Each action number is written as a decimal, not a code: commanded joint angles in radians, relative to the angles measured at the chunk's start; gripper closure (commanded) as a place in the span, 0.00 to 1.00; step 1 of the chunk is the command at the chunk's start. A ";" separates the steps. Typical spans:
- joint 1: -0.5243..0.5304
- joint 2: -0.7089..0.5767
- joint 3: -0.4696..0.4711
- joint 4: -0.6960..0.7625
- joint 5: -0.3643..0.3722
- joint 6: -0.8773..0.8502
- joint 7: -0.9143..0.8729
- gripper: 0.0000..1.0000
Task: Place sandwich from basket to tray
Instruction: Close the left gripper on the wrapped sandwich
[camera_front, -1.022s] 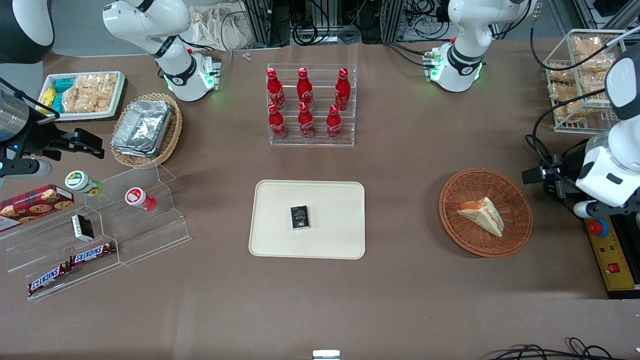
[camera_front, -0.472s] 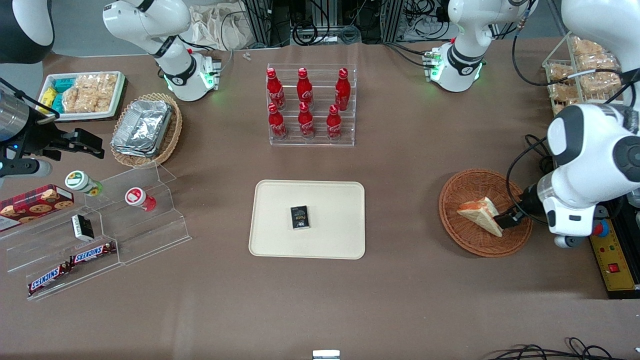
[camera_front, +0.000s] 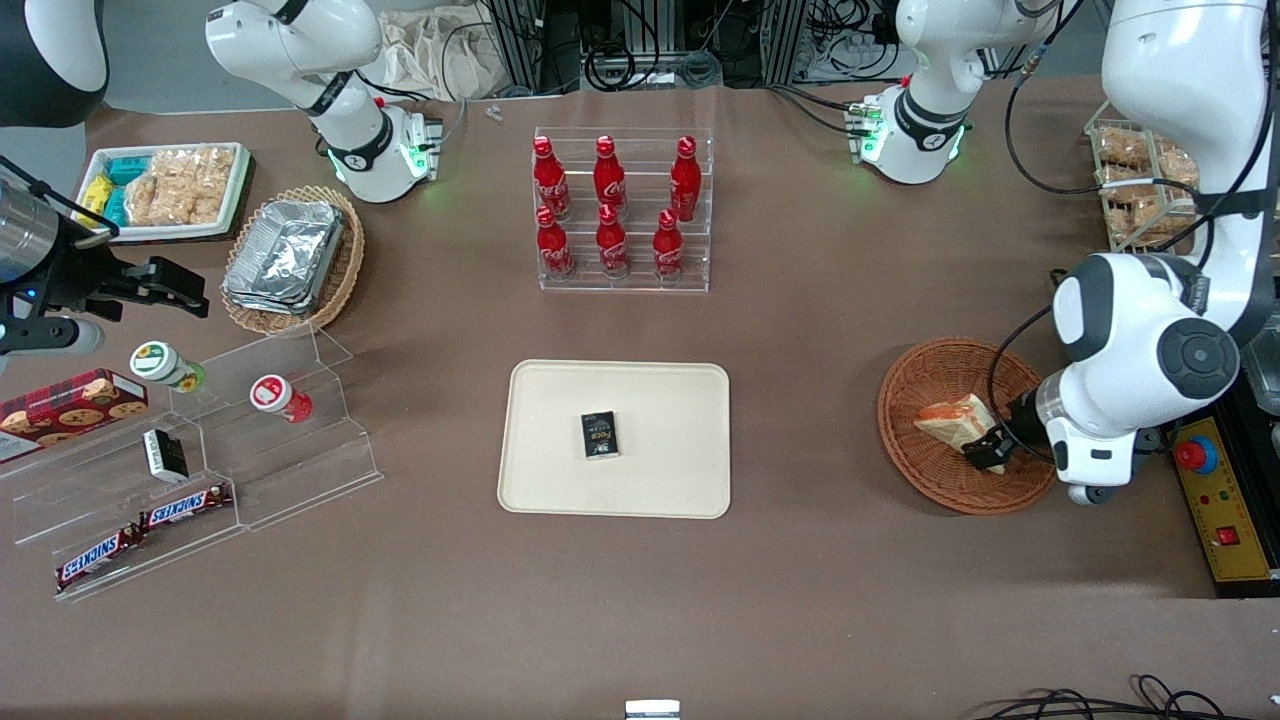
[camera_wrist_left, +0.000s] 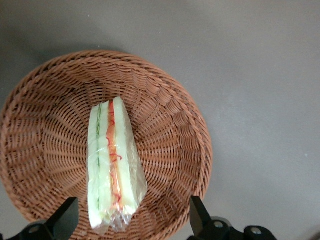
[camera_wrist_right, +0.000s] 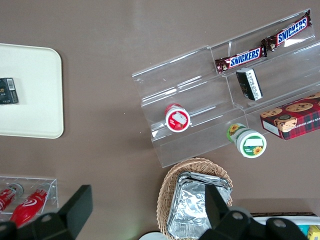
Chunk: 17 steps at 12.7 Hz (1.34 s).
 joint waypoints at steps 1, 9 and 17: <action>0.005 0.006 0.004 -0.066 0.017 0.081 -0.022 0.00; 0.001 0.085 0.018 -0.100 0.045 0.178 -0.025 0.00; -0.001 0.085 0.017 -0.080 0.043 0.185 -0.125 1.00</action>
